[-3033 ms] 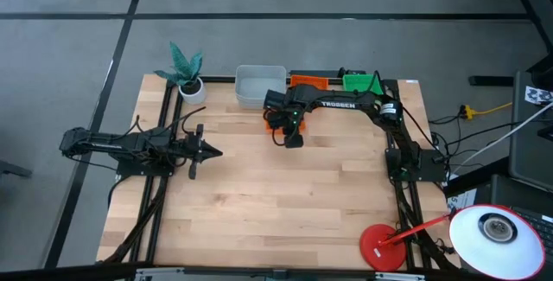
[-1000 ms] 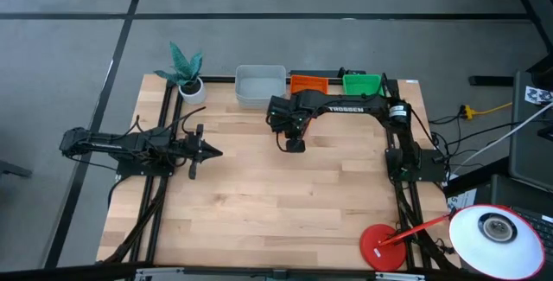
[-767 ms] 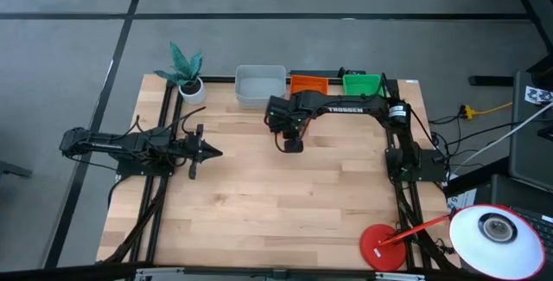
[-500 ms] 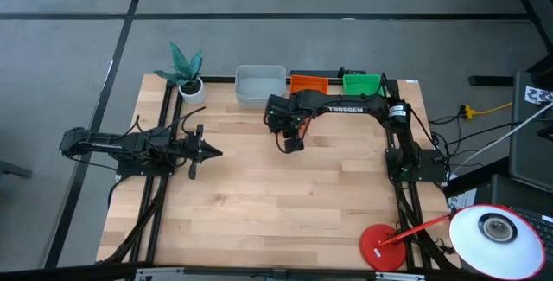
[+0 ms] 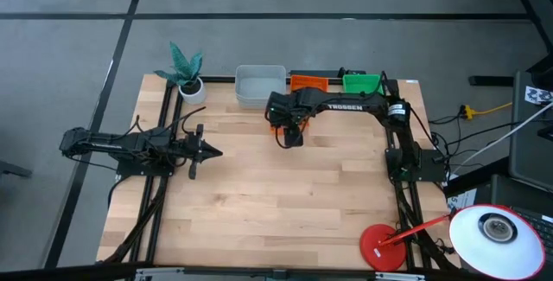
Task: Stack baskets by color
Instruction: Stack the orange bin on the orange bins, then return to Home Position
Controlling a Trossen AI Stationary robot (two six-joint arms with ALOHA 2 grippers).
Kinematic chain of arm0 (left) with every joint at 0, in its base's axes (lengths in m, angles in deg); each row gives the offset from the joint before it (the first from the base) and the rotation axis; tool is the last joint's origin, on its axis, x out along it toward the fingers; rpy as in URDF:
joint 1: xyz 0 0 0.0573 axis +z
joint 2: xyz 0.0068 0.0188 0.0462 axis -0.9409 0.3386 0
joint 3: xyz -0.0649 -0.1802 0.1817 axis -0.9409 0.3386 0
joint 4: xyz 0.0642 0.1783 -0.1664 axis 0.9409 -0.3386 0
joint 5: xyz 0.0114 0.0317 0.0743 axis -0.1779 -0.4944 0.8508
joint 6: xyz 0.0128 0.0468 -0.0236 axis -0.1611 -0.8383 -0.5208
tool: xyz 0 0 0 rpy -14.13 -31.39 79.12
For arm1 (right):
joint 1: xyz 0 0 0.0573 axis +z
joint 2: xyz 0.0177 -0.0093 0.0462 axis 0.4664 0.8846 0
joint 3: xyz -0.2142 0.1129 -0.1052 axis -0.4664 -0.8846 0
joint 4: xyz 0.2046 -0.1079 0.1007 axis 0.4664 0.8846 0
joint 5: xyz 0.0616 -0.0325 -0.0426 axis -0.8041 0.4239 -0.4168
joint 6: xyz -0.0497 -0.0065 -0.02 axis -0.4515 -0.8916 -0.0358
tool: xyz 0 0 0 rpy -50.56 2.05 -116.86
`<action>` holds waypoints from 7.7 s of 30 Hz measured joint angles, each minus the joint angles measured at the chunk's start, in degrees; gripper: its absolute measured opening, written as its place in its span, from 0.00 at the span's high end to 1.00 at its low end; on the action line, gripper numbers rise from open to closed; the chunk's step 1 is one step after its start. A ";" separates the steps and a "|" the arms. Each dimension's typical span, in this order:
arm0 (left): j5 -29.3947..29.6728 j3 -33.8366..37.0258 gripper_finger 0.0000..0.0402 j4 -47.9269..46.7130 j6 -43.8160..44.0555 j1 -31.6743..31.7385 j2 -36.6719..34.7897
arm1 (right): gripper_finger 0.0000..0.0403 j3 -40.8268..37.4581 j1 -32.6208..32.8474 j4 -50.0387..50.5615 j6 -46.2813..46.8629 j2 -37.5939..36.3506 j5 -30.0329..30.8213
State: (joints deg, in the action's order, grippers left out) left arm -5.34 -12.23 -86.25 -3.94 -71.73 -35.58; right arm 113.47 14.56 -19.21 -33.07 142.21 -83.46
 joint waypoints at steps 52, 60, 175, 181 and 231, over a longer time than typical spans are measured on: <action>-0.02 -0.02 1.00 0.02 0.01 0.00 0.00 | 0.99 -0.07 -21.75 3.42 -1.01 -5.58 8.67; -0.02 -0.01 1.00 0.02 0.01 0.00 0.00 | 0.99 -0.09 -21.05 4.02 -1.55 -3.85 6.15; -0.02 0.00 1.00 0.00 0.02 0.00 0.00 | 0.74 -12.07 -19.01 -5.72 -4.28 -3.72 -4.91; -0.01 0.00 1.00 0.00 0.00 0.00 0.00 | 0.74 -12.07 -19.66 -5.61 -3.57 -3.72 -5.65; -0.02 -0.01 1.00 0.02 0.01 0.00 -0.02 | 0.74 -94.81 18.04 -67.32 37.20 -86.85 3.91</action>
State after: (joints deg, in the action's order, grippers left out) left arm -5.36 -12.23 -86.23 -3.94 -71.73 -35.60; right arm 18.66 32.60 -86.53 4.13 55.36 -79.55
